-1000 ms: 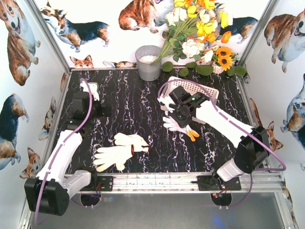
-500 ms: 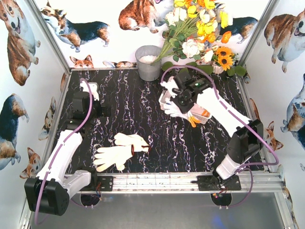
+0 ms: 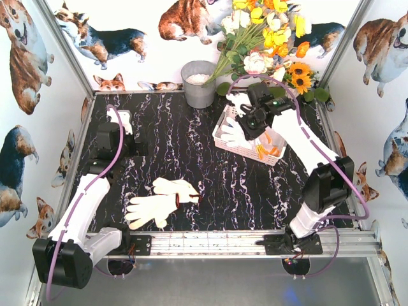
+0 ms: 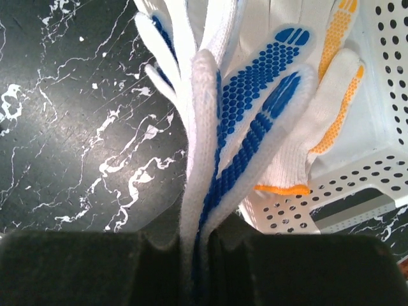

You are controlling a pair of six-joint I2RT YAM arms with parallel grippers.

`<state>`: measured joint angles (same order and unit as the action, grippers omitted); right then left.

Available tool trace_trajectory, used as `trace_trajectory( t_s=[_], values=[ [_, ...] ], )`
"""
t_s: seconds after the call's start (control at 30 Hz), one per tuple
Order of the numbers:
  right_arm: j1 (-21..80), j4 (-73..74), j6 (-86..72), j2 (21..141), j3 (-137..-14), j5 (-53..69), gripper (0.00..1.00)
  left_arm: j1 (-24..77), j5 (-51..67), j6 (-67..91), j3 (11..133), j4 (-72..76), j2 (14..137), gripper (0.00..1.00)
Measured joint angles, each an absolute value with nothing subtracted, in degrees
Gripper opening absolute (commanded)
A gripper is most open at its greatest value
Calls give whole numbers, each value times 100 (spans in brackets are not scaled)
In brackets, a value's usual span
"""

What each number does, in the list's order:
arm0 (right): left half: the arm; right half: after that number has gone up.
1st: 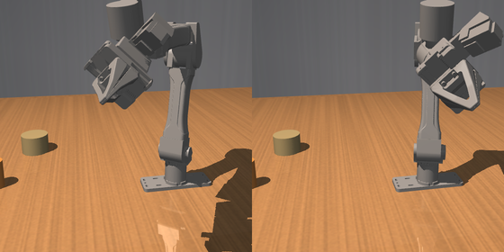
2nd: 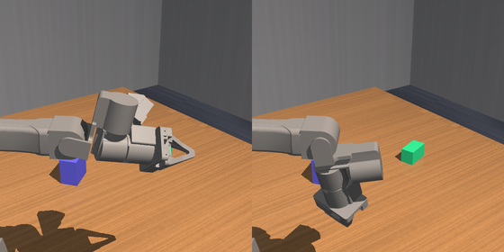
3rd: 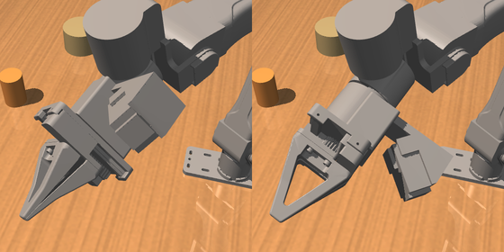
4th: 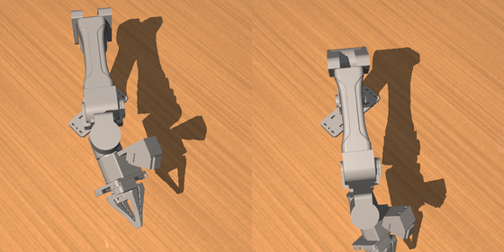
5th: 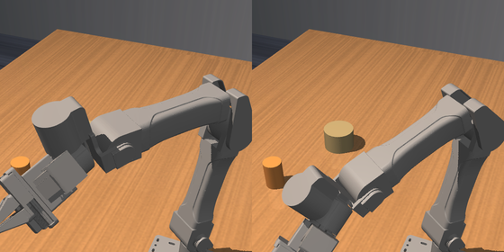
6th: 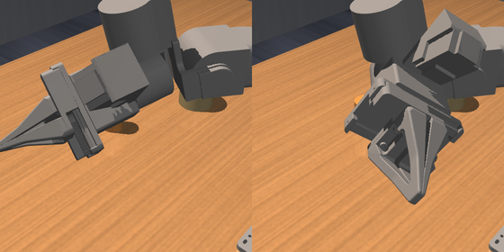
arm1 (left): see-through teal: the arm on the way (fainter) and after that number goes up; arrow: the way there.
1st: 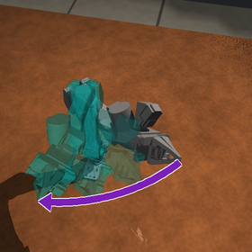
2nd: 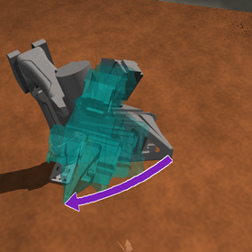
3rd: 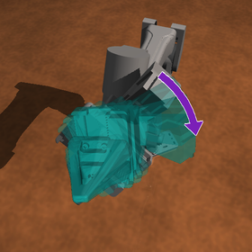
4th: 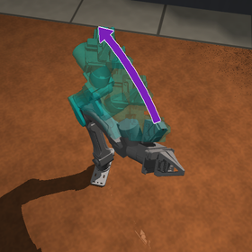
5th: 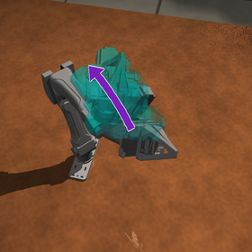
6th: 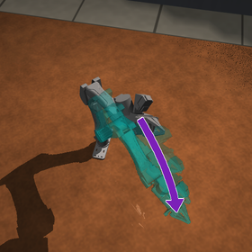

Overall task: Put the gloves into the storage basket
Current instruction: Place the glove in the bin.

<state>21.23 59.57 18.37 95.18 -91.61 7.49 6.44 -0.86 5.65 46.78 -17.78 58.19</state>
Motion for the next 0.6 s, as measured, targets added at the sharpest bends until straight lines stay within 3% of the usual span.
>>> trace_trajectory(
  t_s=[0.6],
  values=[
    [1638, 5098, 1981, 10320, -9354, 1413, 0, 644, -134, 484, 4678, -1778, 5907, 100]
  ],
)
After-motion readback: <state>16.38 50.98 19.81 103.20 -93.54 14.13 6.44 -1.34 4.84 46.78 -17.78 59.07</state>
